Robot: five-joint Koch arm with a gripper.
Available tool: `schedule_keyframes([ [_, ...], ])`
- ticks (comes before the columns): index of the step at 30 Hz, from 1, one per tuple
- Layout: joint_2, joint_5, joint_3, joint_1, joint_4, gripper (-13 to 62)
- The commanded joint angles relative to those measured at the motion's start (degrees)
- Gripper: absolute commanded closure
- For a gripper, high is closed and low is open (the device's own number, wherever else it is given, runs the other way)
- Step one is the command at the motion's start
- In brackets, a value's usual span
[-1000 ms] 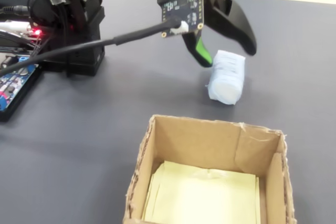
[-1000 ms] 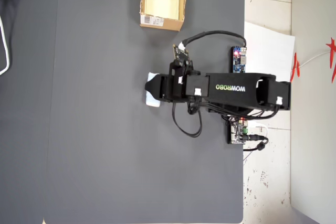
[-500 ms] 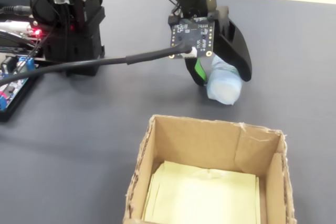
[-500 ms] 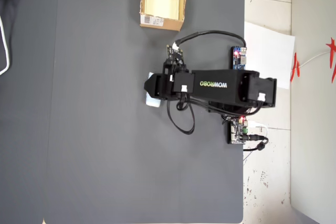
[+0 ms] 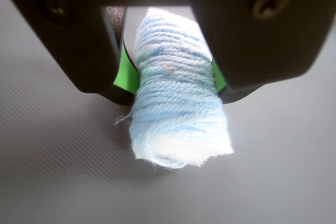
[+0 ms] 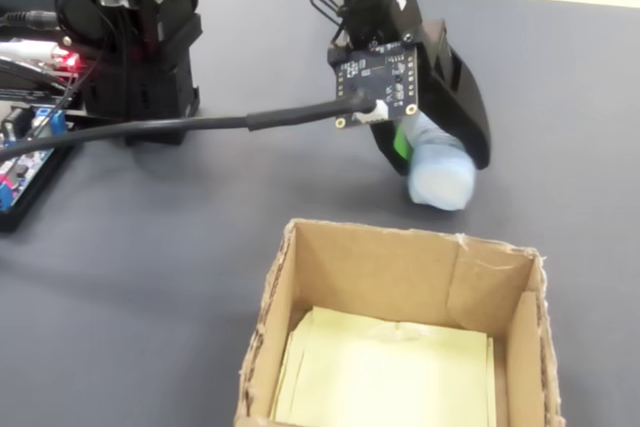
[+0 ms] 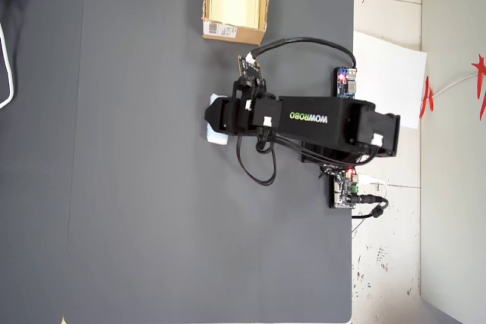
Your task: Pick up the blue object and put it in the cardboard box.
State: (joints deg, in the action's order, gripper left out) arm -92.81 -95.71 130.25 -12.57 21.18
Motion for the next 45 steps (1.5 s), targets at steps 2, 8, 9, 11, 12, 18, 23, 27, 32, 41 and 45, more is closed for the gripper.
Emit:
schedule_keyframes([
  [2, -4.13, -1.67, -0.79, -2.37, -10.37, 29.4],
  [8, -9.14, 1.49, 2.9, -7.38, -23.55, 29.4],
  [9, -10.2, 1.67, 3.6, -7.91, -25.22, 29.4],
  [11, -12.3, 2.37, 4.92, -8.96, -27.51, 29.4],
  [12, -13.54, 3.16, 5.71, -9.49, -28.83, 29.4],
  [18, -19.51, 6.59, 9.49, -11.95, -36.47, 29.4],
  [23, -19.42, 9.93, 6.86, -16.79, -39.2, 29.4],
  [27, -16.35, 13.18, 1.49, -24.43, -38.58, 29.4],
  [32, -13.27, 16.61, -4.13, -29.18, -32.78, 29.4],
  [41, -9.4, 19.07, -8.53, -34.37, -27.77, 28.9],
  [45, -8.53, 19.51, -8.44, -35.51, -26.37, 20.5],
])
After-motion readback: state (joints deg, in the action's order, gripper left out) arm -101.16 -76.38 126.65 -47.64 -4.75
